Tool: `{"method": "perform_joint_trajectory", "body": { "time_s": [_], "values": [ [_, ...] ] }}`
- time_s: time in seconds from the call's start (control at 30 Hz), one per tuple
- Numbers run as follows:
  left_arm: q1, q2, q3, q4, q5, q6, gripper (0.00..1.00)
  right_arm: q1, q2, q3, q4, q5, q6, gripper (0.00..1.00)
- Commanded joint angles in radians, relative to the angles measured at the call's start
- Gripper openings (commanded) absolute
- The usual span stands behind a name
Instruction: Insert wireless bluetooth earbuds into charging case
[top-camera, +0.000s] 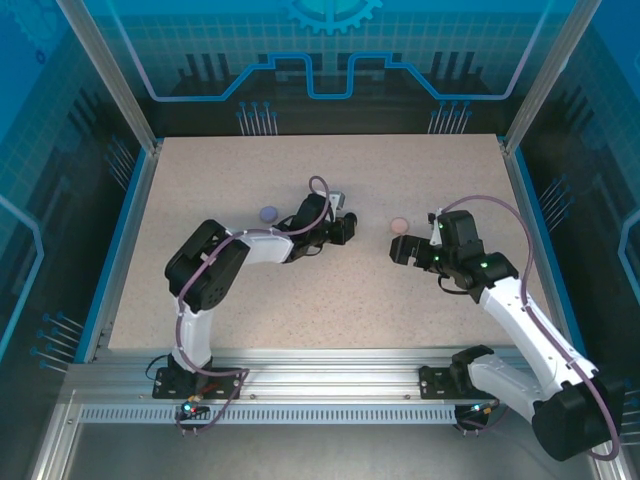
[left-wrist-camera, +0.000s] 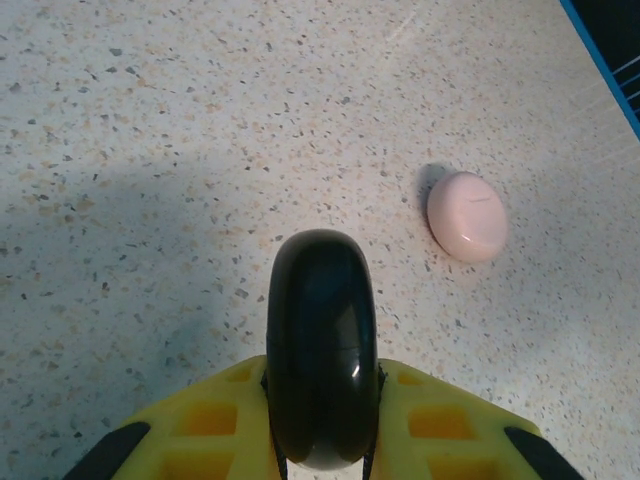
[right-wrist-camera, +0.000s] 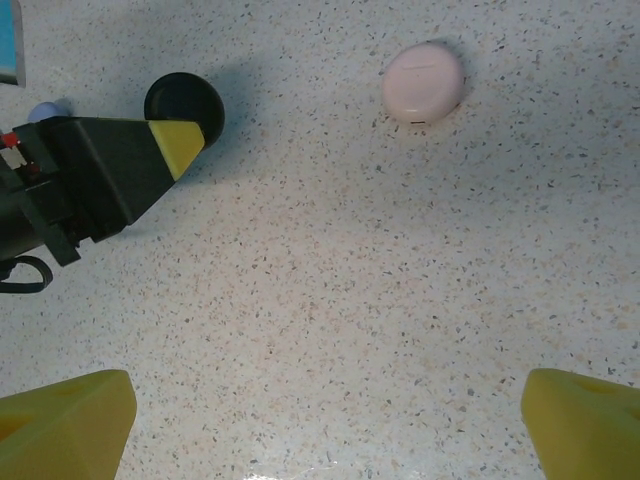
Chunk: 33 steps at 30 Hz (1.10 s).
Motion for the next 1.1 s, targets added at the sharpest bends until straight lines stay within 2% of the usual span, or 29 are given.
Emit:
{"method": "perform_joint_trajectory", "body": {
  "time_s": [0.0,0.27,0.33,0.5,0.7,0.83,1.07],
  "values": [
    [0.024,0.043,0.055,-0.083,-0.001,-0.027,0.0,-0.016,-0.014,0.004,0.002,-0.012,-0.009,1.0],
    [0.05,0.091,0.099,-0.14,0.023,-0.043,0.01,-0.018,-0.015,0.021,-0.002,-0.02,0.0,1.0],
    [0.055,0.103,0.116,-0.167,0.025,-0.048,0.08,-0.018,-0.015,0.027,-0.004,-0.022,0.0,1.0],
    [0.061,0.123,0.149,-0.211,0.031,-0.046,0.14,-0.018,-0.015,0.042,-0.012,-0.021,0.0,1.0],
    [0.07,0.133,0.166,-0.236,0.031,-0.039,0.26,-0.018,-0.016,0.05,-0.017,-0.02,0.004,1.0],
    [0.078,0.126,0.172,-0.256,0.025,-0.031,0.36,-0.018,-0.017,0.052,-0.018,-0.02,0.003,1.0],
    [0.091,0.101,0.18,-0.299,-0.007,0.004,0.65,-0.018,-0.021,0.058,-0.021,-0.021,-0.001,1.0]
  ]
}}
